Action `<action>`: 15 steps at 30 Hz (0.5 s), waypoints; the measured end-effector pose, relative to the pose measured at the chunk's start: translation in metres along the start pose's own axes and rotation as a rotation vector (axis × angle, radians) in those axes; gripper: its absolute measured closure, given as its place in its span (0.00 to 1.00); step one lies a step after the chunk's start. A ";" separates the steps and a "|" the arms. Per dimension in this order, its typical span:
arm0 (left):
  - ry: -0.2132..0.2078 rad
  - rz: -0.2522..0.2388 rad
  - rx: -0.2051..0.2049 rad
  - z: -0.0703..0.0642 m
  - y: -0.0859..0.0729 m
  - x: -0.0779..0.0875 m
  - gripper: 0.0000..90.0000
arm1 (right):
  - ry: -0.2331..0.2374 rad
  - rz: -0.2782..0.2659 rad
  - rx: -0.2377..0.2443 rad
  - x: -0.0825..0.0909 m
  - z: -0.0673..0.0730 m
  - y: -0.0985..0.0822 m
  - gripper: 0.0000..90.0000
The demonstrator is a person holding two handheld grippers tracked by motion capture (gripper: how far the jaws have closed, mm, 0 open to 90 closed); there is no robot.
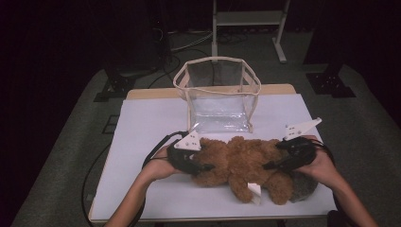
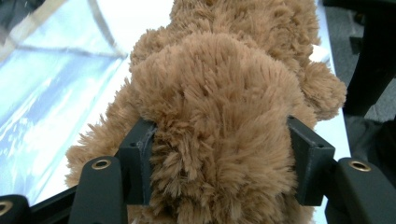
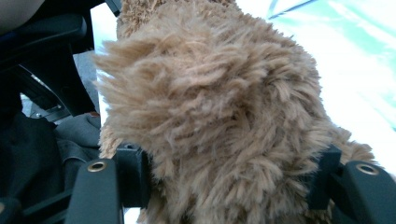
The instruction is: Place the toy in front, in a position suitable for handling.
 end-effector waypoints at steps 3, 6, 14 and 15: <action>0.010 0.023 0.010 0.001 -0.010 0.007 0.42 | 0.017 0.008 0.007 -0.019 -0.003 0.002 0.38; 0.013 0.041 0.014 0.001 -0.017 0.013 0.42 | 0.042 0.012 0.002 -0.030 -0.004 0.002 0.38; 0.031 0.017 0.033 0.000 -0.033 0.022 0.36 | 0.057 -0.010 0.010 -0.052 -0.006 -0.006 0.27; 0.029 0.016 0.031 0.000 -0.032 0.022 0.34 | 0.055 -0.010 0.011 -0.051 -0.005 -0.008 0.25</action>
Point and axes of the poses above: each handheld gripper's, and its own axes: x roughly backward along the jaws, y roughly out of its top, z roughly to its left, the point moved 3 cm from there along -x, roughly forward along the jaws, and after that the axes turned 13 degrees about y, right-handed, at the moved point
